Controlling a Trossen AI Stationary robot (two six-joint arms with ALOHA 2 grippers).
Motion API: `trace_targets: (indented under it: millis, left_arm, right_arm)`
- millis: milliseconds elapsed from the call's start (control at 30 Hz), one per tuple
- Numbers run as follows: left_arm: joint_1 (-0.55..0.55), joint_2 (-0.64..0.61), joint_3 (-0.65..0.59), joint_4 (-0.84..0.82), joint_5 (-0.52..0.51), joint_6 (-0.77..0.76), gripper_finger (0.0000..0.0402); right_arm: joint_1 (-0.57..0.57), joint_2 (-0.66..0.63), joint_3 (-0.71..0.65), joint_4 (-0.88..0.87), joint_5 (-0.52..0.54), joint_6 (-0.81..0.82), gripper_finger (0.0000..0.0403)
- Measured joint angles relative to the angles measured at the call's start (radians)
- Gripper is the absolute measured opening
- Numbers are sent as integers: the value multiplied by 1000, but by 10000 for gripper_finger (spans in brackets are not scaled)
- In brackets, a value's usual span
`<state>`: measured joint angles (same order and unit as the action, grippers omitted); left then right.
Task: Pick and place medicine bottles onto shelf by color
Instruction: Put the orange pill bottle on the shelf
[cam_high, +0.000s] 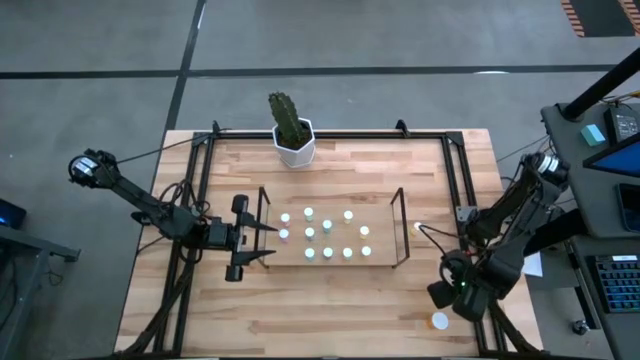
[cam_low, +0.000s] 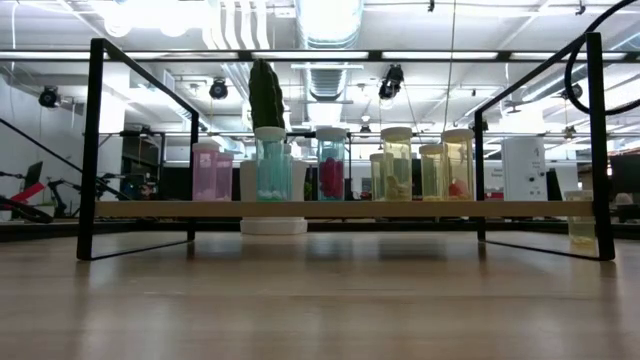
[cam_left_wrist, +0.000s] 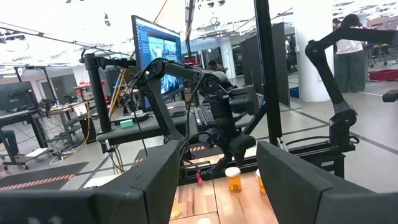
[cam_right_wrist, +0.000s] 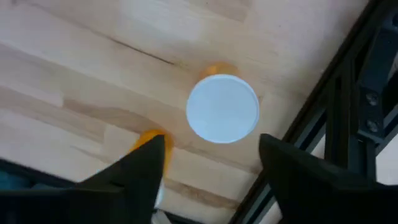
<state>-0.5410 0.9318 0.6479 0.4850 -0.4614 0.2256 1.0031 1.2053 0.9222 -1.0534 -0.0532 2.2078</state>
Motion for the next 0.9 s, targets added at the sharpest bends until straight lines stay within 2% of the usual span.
trace_targets:
  millis: [200, 400, 567, 900]
  left_arm:
    - [0, 0, 0, -2, 0, 0, 197]
    - [0, 0, 0, -2, 0, 0, 197]
    - [0, 0, 0, -1, 0, 0, 197]
    - [0, 1, 0, 1, 0, 0, 197]
  right_arm:
    - [0, 57, 0, -4, 0, 1, 311]
    - [-2, 126, 0, -27, 2, 26, 319]
    - [-2, 172, 0, -27, 3, 27, 292]
    - [-2, 156, 0, -19, 2, 26, 201]
